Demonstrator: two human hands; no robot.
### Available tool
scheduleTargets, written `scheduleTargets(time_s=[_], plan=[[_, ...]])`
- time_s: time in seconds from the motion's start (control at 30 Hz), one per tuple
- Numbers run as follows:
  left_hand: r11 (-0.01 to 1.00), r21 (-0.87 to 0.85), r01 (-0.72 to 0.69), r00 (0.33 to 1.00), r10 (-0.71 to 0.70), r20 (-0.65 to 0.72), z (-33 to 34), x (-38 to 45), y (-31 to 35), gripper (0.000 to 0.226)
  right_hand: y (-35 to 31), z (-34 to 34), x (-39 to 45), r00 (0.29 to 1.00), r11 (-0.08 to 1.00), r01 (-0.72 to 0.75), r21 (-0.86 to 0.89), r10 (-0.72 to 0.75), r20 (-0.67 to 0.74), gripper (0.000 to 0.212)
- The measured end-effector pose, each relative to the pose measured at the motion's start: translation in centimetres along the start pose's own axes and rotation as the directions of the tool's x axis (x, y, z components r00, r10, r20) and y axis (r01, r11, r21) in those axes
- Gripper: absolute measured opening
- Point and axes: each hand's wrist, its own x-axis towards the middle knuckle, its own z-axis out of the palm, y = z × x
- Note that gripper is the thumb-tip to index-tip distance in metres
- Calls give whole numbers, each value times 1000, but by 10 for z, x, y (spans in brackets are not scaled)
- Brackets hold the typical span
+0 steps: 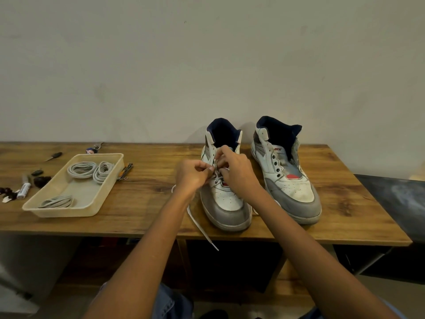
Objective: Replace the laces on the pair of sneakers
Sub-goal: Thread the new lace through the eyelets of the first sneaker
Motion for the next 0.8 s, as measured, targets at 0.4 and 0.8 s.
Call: scheduleTargets(time_s=[0.4,0.8], plan=[[938,-332,101,984,-144,-109,8,4,10,36,19,-25,4,983,994,-68,-84,52,-177,14],[996,28,-90,934,95,-346,-44,4,22,22,16,-28,5,956,956,-228,185,256,-146,10]])
